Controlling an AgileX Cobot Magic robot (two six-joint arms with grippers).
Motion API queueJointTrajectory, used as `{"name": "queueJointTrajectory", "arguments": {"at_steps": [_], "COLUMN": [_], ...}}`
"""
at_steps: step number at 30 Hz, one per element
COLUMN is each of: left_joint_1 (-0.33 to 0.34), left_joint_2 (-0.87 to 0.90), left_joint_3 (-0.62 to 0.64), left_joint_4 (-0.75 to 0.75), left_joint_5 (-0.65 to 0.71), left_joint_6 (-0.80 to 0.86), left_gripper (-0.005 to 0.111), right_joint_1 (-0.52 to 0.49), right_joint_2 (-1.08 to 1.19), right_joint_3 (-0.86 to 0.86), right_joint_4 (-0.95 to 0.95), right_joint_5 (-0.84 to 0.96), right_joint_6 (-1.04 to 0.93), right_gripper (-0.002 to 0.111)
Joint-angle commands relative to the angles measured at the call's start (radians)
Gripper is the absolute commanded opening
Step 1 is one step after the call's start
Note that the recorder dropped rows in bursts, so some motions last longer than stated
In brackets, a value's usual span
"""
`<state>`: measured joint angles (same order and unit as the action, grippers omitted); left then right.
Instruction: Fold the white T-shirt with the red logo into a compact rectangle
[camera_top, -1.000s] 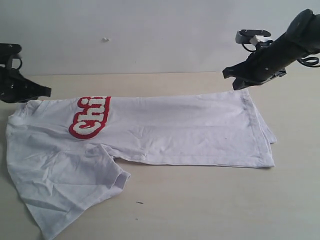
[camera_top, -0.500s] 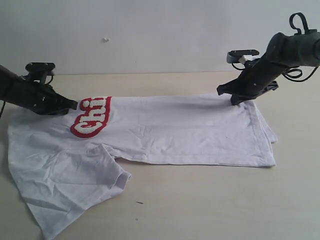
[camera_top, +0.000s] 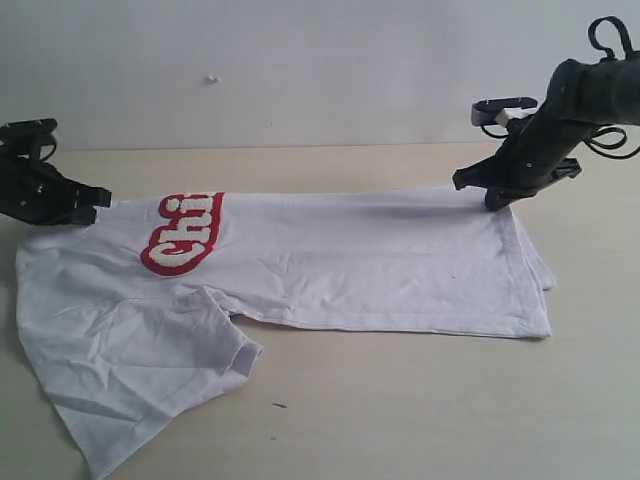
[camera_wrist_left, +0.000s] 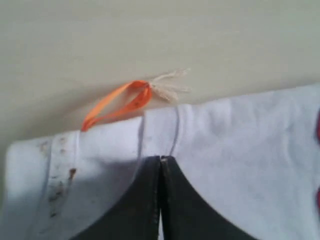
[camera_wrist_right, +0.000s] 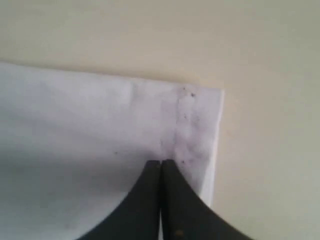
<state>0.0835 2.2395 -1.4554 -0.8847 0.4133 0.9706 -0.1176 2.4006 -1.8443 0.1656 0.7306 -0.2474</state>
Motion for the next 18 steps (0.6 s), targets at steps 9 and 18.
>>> {"name": "queueJointTrajectory", "arguments": {"at_steps": [9, 18], "left_joint_1": [0.007, 0.007], "left_joint_2": [-0.311, -0.444], "left_joint_3": [0.140, 0.271], "left_joint_4": [0.013, 0.013], "left_joint_5": [0.178, 0.161], "left_joint_6": [0.018, 0.046], "left_gripper": [0.000, 0.000], "right_joint_1": [-0.010, -0.010], "right_joint_2": [-0.244, -0.287], "right_joint_3": [0.130, 0.316], "right_joint_4": [0.066, 0.070], "right_joint_5": [0.235, -0.014], "right_joint_6": [-0.057, 0.089], "right_gripper": [0.000, 0.044]}}
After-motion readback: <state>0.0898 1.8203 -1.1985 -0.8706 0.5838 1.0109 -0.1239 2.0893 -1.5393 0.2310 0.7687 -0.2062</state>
